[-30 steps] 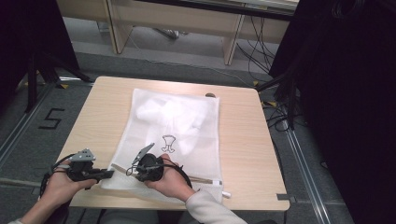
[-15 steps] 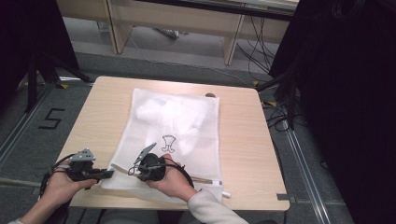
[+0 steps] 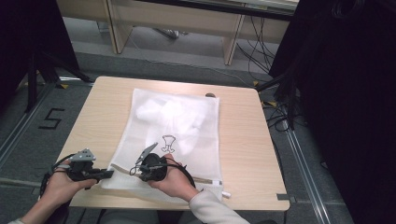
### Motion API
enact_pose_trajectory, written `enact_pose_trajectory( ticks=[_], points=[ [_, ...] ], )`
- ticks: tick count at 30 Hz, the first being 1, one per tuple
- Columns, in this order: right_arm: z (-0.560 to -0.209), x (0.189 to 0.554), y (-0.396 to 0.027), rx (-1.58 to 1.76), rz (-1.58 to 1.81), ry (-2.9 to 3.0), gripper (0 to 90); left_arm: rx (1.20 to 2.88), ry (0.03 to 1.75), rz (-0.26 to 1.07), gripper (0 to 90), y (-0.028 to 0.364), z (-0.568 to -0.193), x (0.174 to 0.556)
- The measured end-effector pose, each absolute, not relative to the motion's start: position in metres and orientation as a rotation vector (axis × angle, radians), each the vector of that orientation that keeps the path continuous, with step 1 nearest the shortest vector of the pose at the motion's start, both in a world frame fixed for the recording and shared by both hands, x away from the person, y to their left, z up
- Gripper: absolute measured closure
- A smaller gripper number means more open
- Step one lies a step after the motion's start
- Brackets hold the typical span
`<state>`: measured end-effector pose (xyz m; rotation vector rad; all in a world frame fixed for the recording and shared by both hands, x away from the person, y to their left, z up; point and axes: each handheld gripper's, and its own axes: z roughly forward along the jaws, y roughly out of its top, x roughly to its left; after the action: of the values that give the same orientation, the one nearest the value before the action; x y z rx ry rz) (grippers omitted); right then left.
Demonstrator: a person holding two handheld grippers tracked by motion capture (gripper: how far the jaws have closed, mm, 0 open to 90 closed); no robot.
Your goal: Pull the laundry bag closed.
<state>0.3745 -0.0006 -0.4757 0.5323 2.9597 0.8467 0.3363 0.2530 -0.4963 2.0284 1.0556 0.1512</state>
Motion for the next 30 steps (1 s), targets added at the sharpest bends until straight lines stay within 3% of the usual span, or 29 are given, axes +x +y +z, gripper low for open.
enact_pose_trajectory(
  ticks=[30],
  points=[
    [-0.471,0.373,-0.011,0.543,0.831,2.966,82.3,2.046,1.055,0.137,85.6,0.254,-0.495,0.337]
  ],
)
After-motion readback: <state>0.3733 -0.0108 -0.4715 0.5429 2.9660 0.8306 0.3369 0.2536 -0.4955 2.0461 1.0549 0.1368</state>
